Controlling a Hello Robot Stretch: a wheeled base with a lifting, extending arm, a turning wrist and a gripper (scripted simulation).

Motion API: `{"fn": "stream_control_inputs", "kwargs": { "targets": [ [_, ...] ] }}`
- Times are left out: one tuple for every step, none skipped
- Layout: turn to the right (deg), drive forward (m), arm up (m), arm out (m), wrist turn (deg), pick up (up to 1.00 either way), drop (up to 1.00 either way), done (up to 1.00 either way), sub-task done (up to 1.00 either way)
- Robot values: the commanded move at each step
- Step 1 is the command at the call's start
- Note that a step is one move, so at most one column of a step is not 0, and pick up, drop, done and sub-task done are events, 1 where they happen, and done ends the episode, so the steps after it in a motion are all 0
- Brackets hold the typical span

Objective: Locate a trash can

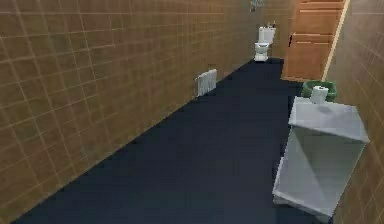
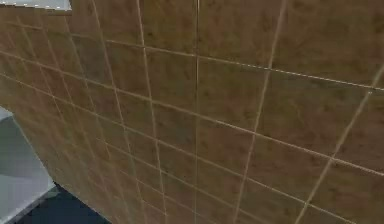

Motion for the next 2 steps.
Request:
{"fn": "stream_control_inputs", "kwargs": {
  "targets": [
    [-45.0,0.00,0.00,0.00,0.0,0.00,0.00,0.00,0.00],
    [-21.0,0.00,0.00,0.00,0.0,0.00,0.00,0.00,0.00]
  ]
}}
